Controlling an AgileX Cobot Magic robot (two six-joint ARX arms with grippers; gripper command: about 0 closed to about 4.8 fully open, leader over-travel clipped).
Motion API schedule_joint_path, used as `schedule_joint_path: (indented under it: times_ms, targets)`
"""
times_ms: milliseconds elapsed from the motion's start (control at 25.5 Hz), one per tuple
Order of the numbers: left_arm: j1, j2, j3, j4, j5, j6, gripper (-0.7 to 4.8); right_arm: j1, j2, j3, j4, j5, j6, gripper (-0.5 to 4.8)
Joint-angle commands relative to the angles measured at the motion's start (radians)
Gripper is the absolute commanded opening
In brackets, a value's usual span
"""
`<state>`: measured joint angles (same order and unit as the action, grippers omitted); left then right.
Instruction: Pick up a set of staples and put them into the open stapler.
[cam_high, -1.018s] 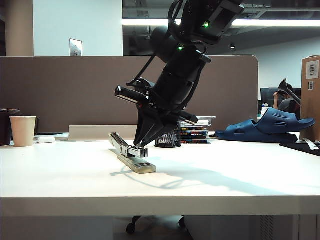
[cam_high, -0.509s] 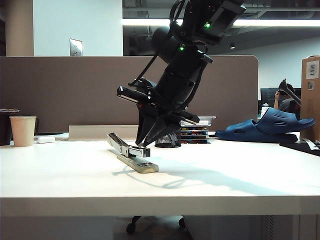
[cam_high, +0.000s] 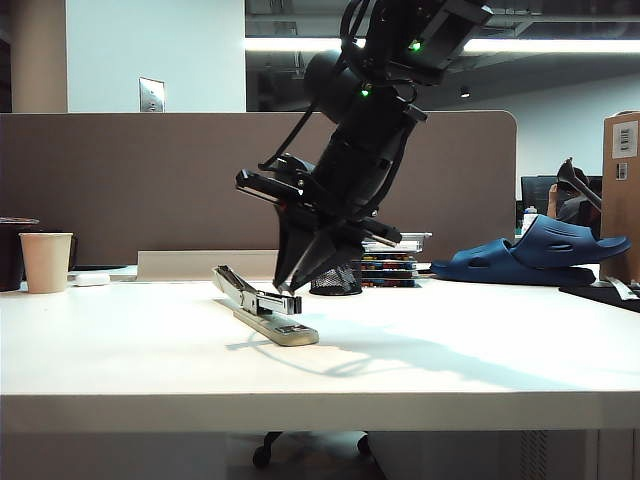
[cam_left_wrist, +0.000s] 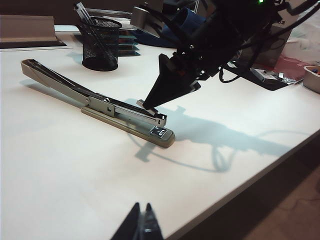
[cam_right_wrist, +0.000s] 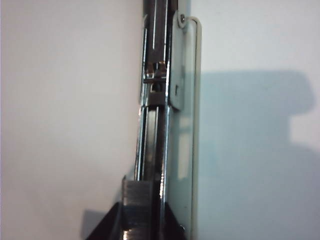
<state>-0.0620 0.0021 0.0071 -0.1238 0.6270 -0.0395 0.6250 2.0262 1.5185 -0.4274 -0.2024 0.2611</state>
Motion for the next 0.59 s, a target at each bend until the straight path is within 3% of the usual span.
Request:
schedule_joint_path:
  times_ms: [39, 78, 274, 391, 509, 587]
  targets:
    - [0.001, 0.000, 0.002, 0.006, 0.002, 0.002, -0.06, 0.000, -0.008, 0.006, 0.006, 0.001, 0.001, 0.42]
    - [0.001, 0.000, 0.002, 0.006, 0.002, 0.002, -0.06, 0.000, -0.008, 0.006, 0.006, 0.002, 0.001, -0.07]
    - [0.002, 0.000, 0.002, 0.006, 0.002, 0.002, -0.06, 0.000, -0.008, 0.006, 0.006, -0.002, 0.001, -0.01]
    - [0.002, 0.000, 0.002, 0.006, 0.002, 0.002, -0.06, 0.000, -0.008, 0.006, 0.011, -0.001, 0.001, 0.53]
    - [0.002, 0.000, 0.002, 0.006, 0.002, 0.002, -0.06, 0.000, -0.008, 0.019, 0.003, -0.002, 0.000, -0.05]
    - [0.002, 0.000, 0.002, 0.006, 0.002, 0.002, -0.06, 0.000, -0.008, 0.033, -0.001, -0.002, 0.001, -0.05]
